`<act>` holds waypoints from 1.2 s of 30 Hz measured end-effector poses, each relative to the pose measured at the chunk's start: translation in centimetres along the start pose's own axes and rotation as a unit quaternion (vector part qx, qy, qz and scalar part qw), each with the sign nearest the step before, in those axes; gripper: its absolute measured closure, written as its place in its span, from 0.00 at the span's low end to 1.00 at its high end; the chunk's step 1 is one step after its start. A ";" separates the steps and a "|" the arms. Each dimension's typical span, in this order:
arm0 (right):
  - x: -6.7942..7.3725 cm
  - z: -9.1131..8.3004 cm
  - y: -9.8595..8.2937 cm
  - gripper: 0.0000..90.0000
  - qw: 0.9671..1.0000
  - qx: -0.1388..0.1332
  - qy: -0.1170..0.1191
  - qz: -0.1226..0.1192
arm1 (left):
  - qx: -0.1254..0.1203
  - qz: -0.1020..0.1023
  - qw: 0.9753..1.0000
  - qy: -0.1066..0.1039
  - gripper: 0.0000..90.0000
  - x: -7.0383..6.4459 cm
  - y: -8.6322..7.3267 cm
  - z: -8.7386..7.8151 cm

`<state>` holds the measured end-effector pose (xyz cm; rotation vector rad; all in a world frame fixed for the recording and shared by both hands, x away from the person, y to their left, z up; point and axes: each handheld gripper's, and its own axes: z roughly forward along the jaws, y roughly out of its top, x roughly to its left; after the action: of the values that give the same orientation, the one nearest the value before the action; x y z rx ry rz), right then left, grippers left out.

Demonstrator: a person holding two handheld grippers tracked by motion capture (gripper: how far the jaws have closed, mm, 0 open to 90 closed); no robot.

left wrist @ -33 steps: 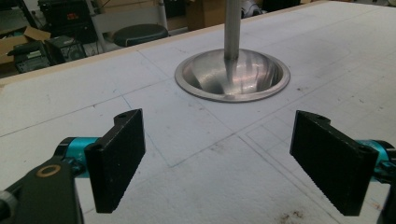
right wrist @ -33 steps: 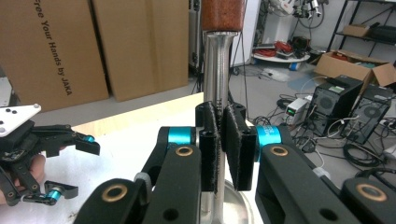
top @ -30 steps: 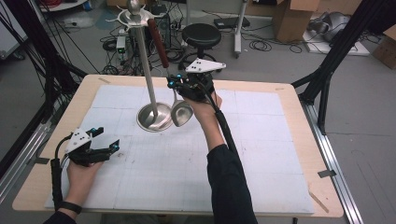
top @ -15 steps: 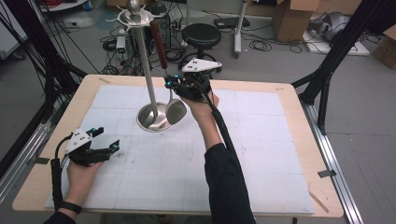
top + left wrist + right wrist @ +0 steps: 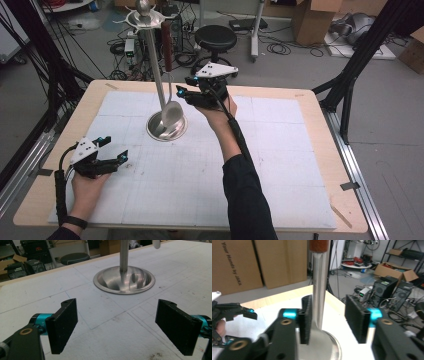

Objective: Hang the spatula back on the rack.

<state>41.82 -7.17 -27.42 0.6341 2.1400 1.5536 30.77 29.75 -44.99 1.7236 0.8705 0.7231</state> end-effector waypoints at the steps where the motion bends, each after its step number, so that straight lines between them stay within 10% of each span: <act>1: 0.0 -0.2 0.0 0.58 1.000 -0.001 0.002 0.001 | 0.000 0.000 1.000 0.000 0.21 0.0 0.0 0.0; 14: 0.0 -6.5 -4.3 0.44 1.000 0.010 0.005 0.006 | 0.002 0.002 1.000 0.001 0.21 0.0 0.0 0.0; 27: -2.6 -15.2 -15.0 0.32 0.995 0.019 -0.065 0.069 | 0.000 -0.002 1.000 0.004 0.21 0.0 0.0 0.0; 36: -3.1 -17.7 -20.5 0.26 0.987 0.046 -0.122 0.093 | 0.001 -0.005 1.000 0.003 0.21 0.2 0.0 0.0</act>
<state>31.65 -28.09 -41.68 1.0246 2.0223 1.3910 30.83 29.89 -44.96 1.7182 0.8848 0.7217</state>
